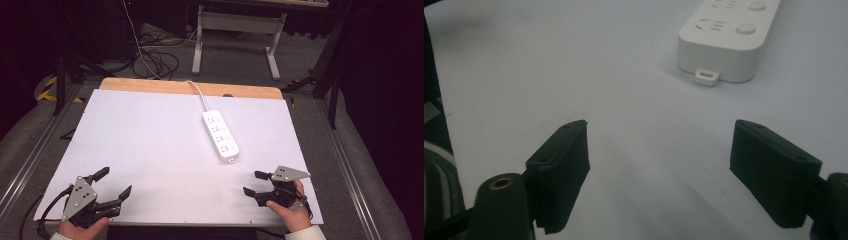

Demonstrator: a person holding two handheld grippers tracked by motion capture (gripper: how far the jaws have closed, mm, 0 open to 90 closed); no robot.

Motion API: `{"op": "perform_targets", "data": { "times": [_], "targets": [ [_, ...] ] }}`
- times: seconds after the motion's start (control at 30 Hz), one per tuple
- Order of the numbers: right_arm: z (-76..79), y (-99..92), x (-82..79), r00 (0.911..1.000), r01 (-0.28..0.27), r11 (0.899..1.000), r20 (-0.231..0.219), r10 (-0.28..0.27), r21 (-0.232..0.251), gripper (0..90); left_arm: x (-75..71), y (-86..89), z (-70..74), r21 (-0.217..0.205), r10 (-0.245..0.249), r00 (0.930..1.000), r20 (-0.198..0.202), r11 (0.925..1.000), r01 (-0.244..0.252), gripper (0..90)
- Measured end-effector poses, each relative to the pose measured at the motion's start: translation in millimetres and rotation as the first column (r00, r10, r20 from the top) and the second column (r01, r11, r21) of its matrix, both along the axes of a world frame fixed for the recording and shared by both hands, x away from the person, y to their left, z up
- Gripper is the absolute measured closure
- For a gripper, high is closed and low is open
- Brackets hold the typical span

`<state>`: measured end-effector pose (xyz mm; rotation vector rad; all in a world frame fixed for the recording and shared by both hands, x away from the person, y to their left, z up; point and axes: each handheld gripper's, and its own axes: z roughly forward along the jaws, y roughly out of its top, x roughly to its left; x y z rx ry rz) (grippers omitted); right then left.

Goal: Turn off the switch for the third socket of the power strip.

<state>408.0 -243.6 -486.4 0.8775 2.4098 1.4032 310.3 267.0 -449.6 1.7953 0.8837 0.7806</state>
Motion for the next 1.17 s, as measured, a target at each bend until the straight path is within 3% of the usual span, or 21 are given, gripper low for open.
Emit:
{"op": "perform_targets", "data": {
  "times": [0.13,0.27,0.57,0.73,1.17],
  "targets": [
    [-5.3,1.6,-1.2,0.9999,-0.003,0.998,0.014,0.004,-0.057,24.4,0.7,0.4,-0.5,0.005,0.004,1.0000,0.002,1.0000,-0.004,16.9],
    [-8.0,6.0,0.5,0.9993,-0.029,0.997,0.020,0.030,-0.078,24.4,3.0,0.3,-2.4,0.003,0.011,0.9999,0.006,0.9999,-0.011,16.7],
    [-4.3,2.6,0.0,0.9981,-0.018,0.999,0.059,0.021,-0.048,25.2,4.4,2.0,-2.8,-0.013,0.021,0.9996,0.018,0.9997,-0.021,16.3],
    [-4.7,3.9,-0.3,0.9975,-0.025,0.998,0.065,0.029,-0.063,25.6,5.1,3.2,-3.0,-0.033,0.006,0.9999,0.013,0.9994,-0.006,16.2],
    [-5.2,9.3,-2.0,0.9955,-0.035,0.993,0.084,0.045,-0.111,26.5,5.0,2.7,-3.0,-0.013,0.003,0.9996,0.028,0.9999,-0.003,16.0]
  ]
}}
